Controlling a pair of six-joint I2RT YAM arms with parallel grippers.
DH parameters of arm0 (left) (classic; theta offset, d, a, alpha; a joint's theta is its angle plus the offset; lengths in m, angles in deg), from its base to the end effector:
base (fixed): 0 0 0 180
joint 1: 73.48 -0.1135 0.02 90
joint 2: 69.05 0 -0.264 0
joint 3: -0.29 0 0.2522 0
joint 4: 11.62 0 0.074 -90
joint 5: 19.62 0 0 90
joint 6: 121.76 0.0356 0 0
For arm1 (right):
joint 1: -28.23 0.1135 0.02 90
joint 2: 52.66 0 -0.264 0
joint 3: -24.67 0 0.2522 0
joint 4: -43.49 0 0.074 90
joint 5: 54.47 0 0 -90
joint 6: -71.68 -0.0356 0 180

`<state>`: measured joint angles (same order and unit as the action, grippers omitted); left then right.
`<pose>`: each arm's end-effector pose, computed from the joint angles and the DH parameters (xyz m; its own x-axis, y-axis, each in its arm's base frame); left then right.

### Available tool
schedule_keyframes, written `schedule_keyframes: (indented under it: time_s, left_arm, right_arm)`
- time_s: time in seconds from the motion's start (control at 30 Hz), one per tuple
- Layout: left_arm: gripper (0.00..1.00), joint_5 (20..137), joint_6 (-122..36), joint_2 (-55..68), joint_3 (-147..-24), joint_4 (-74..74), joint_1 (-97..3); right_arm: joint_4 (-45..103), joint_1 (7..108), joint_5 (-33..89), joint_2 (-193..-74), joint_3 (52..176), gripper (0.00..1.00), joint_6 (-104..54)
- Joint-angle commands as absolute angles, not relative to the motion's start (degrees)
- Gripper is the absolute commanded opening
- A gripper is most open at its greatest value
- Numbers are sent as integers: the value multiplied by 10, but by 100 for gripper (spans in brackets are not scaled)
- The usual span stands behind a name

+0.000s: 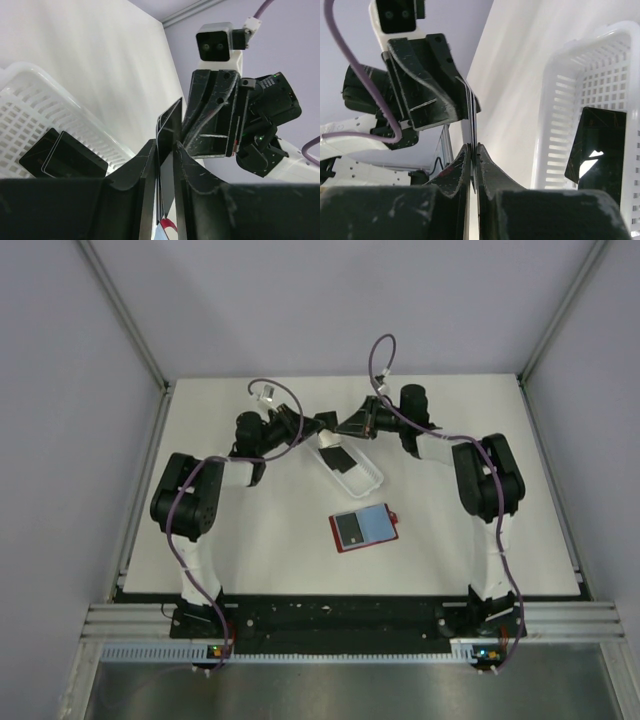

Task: Put the credit cards into the card holder
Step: Pick up the credit card from the storage box.

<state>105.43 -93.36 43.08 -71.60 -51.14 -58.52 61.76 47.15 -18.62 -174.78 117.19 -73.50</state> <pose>0.3958 -0.1269 0.1938 -0.6797 -0.5638 -0.4692 0.3537 0.3085 -0.8830 0.4378 0.1806 0.1939 -0.8792 0.2069 -0.4291 -0.3852 0.2215 0.8959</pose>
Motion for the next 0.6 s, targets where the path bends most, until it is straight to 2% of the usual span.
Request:
schedule_keyframes:
  time_s: [0.0,0.1,0.23,0.43,0.57]
  left_arm:
    - [30,1069,-935,432,-709,-554,-580]
    - [42,1078,-949,433,-703,-572,-579]
    - [47,1089,-964,439,-701,-594,-579]
    - [48,1098,-997,448,-695,-636,-579]
    - [41,1103,-1014,452,-688,-656,-579]
  right_arm:
    - [662,484,-208,-1744,1187,0,-740]
    - [665,484,-207,-1745,1188,0,-745]
    - [680,484,-212,-1748,1189,0,-759]
    - [695,484,-213,-1758,1189,0,-774]
    - [689,484,-206,-1758,1189,0,-773]
